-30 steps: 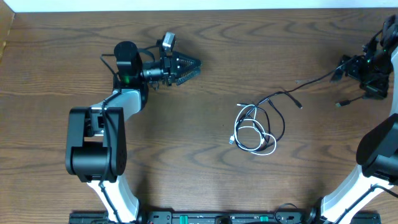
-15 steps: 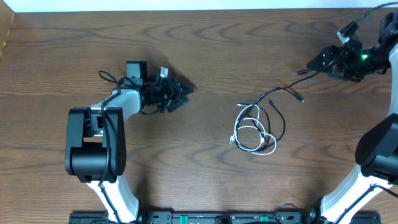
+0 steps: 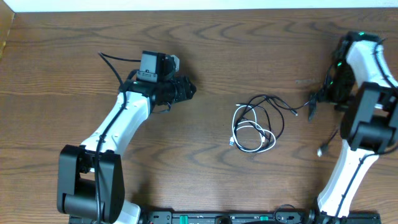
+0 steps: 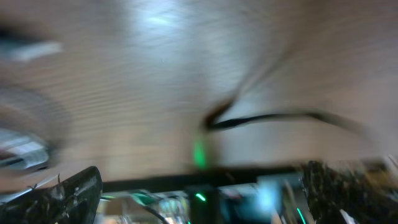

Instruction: Untangle cables

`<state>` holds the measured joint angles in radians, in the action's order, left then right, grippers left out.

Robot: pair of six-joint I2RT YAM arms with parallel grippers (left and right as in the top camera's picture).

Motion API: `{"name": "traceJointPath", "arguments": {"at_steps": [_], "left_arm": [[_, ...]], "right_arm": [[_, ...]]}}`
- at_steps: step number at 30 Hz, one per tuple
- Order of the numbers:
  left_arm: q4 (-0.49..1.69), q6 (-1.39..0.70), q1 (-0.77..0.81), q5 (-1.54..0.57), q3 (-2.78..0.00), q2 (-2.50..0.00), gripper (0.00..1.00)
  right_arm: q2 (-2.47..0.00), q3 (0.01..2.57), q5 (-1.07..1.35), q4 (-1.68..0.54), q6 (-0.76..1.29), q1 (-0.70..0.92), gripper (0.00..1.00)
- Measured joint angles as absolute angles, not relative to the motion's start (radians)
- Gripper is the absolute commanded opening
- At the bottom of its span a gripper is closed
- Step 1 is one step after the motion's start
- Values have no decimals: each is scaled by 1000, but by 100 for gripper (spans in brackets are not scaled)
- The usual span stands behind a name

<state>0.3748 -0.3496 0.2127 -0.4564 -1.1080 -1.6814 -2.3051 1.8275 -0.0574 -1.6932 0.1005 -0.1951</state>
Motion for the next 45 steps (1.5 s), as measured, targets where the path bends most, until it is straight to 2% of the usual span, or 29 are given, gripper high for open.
{"name": "traceJointPath", "arguments": {"at_steps": [8,14,15,20,25,27,28,30,31,32,34,37,39,45], "left_arm": [[456,-253,220,-363,-1108,-1685,54],[525,-223,220,-251,-1108,-1685,55],[526,-220,220,-229,-1108,-1685,58],[515,-212,220,-149,-1108,-1685,64],[471,-210,220,-108,-1108,-1685,69],[460,-210,220,-100,-1108,-1685,69],[458,-210,220,-98,-1108,-1685,69],[448,-209,220,-98,-1108,-1685,67],[445,-209,220,-98,-1108,-1685,66],[443,-209,220,-98,-1108,-1685,66],[439,-209,220,-98,-1108,-1685,66],[424,-209,220,-95,-1108,-1685,66],[419,-209,220,-91,-1108,-1685,66],[424,-209,220,-83,-1108,-1685,67]], "right_arm": [[-2395,1756,-163,-1699,122,-125,99],[-2383,1684,-396,-1702,138,-96,99],[-2378,1681,-478,-1702,167,-101,99],[-2260,1692,-779,-1702,295,-128,99],[-2103,1829,-886,-1653,338,-117,98],[-2055,1895,-823,-1599,303,-109,89],[-2032,1928,-724,-1554,269,-105,77],[-2006,1967,-524,-1491,212,-100,24],[-1994,1978,-367,-1453,167,-98,12],[-1989,1983,-233,-1433,134,-97,17],[-1988,1980,61,-1395,84,-91,49],[-1992,1942,407,-1314,41,-68,43],[-1992,1895,540,-1270,62,-32,42],[-1992,1747,588,-1158,226,99,41]]}}
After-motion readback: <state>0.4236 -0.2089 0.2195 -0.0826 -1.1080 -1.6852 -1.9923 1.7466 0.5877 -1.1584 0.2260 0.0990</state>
